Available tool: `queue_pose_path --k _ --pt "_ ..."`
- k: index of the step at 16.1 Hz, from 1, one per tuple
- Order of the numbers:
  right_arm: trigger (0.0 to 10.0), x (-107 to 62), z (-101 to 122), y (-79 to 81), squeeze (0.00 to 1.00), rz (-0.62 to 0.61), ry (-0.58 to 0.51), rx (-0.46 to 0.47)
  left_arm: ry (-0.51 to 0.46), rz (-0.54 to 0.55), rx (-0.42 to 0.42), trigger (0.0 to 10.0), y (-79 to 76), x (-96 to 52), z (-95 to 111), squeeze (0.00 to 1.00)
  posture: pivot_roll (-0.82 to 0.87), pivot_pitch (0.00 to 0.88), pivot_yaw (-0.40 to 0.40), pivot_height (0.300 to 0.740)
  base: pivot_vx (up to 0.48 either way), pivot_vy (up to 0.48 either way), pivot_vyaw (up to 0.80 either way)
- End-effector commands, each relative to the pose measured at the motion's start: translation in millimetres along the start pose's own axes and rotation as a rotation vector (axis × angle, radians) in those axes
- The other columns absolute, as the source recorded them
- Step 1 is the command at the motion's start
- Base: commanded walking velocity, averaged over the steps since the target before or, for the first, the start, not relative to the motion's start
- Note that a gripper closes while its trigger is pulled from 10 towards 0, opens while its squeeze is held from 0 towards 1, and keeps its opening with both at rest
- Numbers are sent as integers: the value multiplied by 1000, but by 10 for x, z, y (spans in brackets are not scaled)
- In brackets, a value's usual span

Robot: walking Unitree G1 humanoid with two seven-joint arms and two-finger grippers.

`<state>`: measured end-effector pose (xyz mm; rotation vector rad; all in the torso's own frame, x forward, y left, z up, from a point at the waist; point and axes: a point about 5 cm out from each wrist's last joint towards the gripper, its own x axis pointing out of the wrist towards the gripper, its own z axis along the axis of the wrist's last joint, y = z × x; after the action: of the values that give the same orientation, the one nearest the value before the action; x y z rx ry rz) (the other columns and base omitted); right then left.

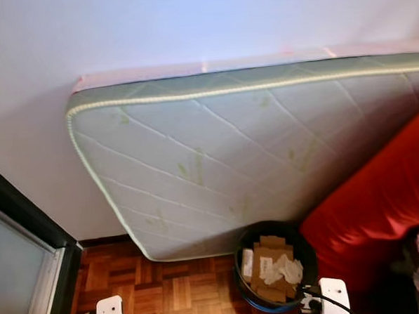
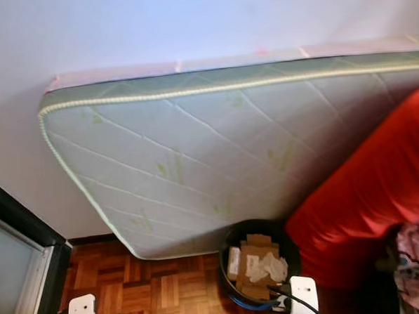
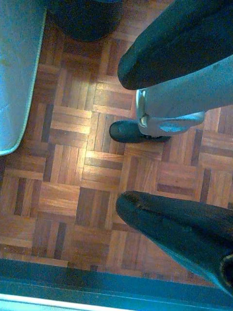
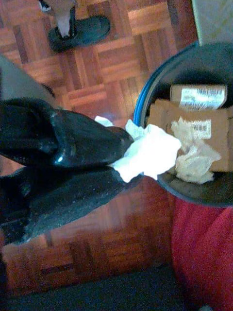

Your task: Clean up the room

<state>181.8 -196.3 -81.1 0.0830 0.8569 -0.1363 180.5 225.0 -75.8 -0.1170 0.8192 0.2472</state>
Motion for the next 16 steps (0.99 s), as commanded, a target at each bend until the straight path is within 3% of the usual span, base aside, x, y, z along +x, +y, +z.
queue_pose_path --k 1,5,8,16 --pt "10000 -4 -25 -5 0 -5 15 13 29 2 7 10000 -11 -15 -72 0 -62 136 -21 740 315 0 0" --pt "10000 -2 -30 -7 0 -11 24 26 23 -3 7 10000 -55 -14 -76 0 -61 136 -21 740 81 0 0" --pt "10000 3 -8 -10 0 -9 18 29 16 -7 8 10000 -80 -13 -71 0 -61 135 -21 740 161 0 -790" --pt "10000 36 136 73 0 33 -37 1 31 0 5 10000 -44 -47 -167 0 -59 140 -21 740 0 0 0"
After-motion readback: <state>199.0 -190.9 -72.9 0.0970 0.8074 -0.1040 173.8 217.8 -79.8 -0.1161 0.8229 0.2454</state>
